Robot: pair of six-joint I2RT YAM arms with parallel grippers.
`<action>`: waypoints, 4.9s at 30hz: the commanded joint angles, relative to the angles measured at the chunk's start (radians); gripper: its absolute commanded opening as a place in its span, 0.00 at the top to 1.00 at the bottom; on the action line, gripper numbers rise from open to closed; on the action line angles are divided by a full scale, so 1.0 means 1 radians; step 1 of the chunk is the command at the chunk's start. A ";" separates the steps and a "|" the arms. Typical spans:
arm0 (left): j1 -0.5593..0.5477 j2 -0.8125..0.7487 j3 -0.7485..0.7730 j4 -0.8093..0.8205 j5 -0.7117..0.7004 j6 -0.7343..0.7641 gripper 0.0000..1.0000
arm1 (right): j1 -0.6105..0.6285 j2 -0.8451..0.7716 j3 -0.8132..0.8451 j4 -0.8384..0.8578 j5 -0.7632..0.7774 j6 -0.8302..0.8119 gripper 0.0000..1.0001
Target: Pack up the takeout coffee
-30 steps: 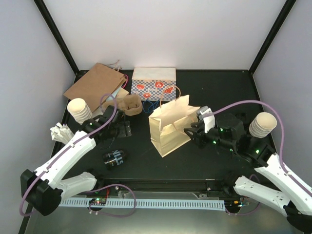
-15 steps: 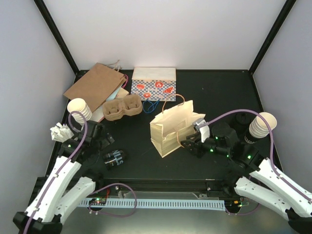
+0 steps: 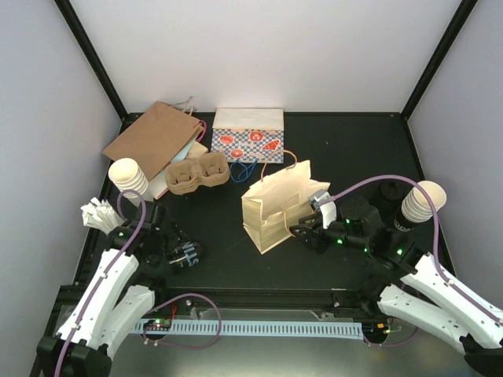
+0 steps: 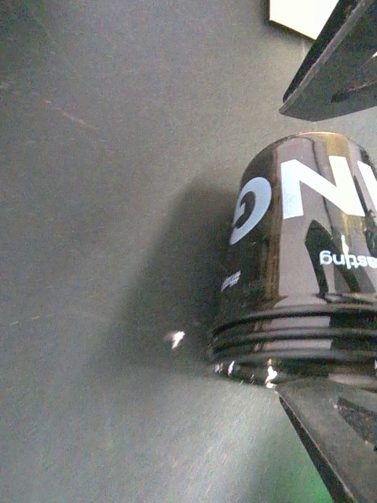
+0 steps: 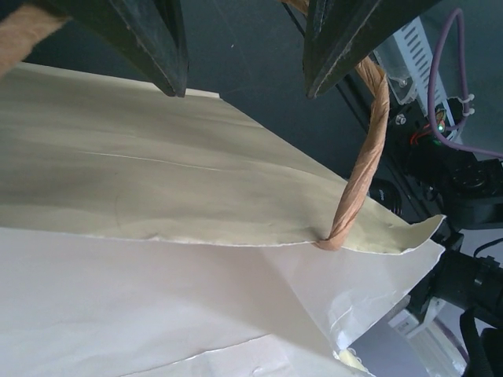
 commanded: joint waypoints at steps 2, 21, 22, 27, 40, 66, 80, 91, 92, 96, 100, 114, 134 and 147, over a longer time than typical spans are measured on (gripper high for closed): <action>0.007 0.015 -0.044 0.098 0.210 -0.055 0.14 | 0.000 0.006 0.000 0.039 -0.010 -0.016 0.58; 0.007 -0.059 -0.165 0.376 0.280 -0.135 0.97 | -0.001 0.017 0.026 0.003 0.003 -0.036 0.57; 0.007 -0.069 -0.158 0.371 0.266 -0.132 0.98 | -0.001 0.017 0.025 0.001 0.005 -0.037 0.57; 0.007 -0.075 -0.054 0.236 0.115 -0.076 0.98 | -0.001 0.020 0.025 0.001 0.004 -0.037 0.57; 0.007 0.093 0.223 -0.054 -0.221 0.061 0.99 | -0.001 0.051 0.028 0.009 0.001 -0.045 0.57; 0.009 0.514 0.369 0.170 -0.440 0.158 0.97 | -0.002 0.055 0.038 -0.011 0.025 -0.059 0.57; 0.053 0.636 0.342 0.237 -0.468 0.169 0.92 | -0.001 0.059 0.055 -0.017 0.035 -0.070 0.57; 0.056 0.593 0.327 0.241 -0.399 0.177 0.59 | 0.000 0.057 0.058 -0.023 0.037 -0.069 0.57; 0.056 0.582 0.332 0.232 -0.395 0.178 0.54 | -0.001 0.056 0.058 -0.025 0.040 -0.067 0.57; 0.056 0.527 0.353 0.195 -0.369 0.195 0.46 | -0.002 0.045 0.055 -0.026 0.048 -0.064 0.57; 0.054 0.493 0.393 0.133 -0.334 0.205 0.35 | -0.001 0.044 0.040 -0.011 0.044 -0.063 0.57; 0.004 0.350 0.489 0.041 -0.129 0.276 0.26 | 0.000 0.055 -0.037 0.087 0.029 -0.017 0.57; -0.120 0.749 0.685 0.350 -0.145 0.499 0.21 | -0.001 -0.044 0.101 -0.067 0.162 -0.063 0.56; -0.082 1.077 0.924 0.272 -0.188 0.517 0.17 | 0.000 -0.099 0.151 -0.102 0.191 -0.067 0.51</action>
